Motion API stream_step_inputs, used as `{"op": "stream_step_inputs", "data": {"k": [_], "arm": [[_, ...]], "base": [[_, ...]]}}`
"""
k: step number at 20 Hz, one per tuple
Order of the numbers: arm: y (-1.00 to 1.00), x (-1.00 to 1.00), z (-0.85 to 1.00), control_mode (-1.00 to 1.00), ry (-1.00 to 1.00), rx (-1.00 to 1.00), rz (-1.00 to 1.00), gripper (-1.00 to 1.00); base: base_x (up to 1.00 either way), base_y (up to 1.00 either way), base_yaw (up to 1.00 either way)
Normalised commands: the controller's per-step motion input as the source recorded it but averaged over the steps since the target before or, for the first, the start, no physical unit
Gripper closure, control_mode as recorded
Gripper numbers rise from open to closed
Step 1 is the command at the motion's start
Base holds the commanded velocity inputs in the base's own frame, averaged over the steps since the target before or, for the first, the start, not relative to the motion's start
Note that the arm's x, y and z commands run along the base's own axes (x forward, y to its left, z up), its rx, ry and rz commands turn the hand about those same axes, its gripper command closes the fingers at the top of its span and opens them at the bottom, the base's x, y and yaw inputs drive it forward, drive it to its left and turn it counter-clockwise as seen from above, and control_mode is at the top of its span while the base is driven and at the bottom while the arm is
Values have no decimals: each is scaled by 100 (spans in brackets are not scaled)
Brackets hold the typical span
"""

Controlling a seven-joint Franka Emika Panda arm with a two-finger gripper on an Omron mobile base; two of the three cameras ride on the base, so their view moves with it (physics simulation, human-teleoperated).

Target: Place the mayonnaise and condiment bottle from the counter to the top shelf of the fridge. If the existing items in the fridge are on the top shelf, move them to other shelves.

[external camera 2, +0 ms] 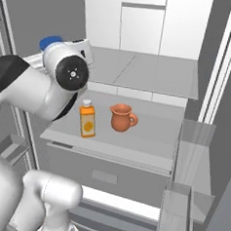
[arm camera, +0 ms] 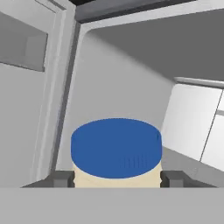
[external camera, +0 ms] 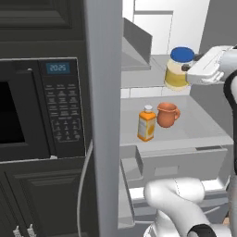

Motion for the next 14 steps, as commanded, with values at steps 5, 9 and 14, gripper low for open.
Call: {"op": "stream_step_inputs", "data": {"k": [5, 9, 14], "arm": [[0, 97, 11, -100, 34, 0, -12, 100], [0, 76, -23, -100, 20, 2, -10, 100], [0, 83, -32, -100, 4, 9, -11, 100]], "base": [[0, 0, 0], [0, 0, 0], [0, 0, 0]]}}
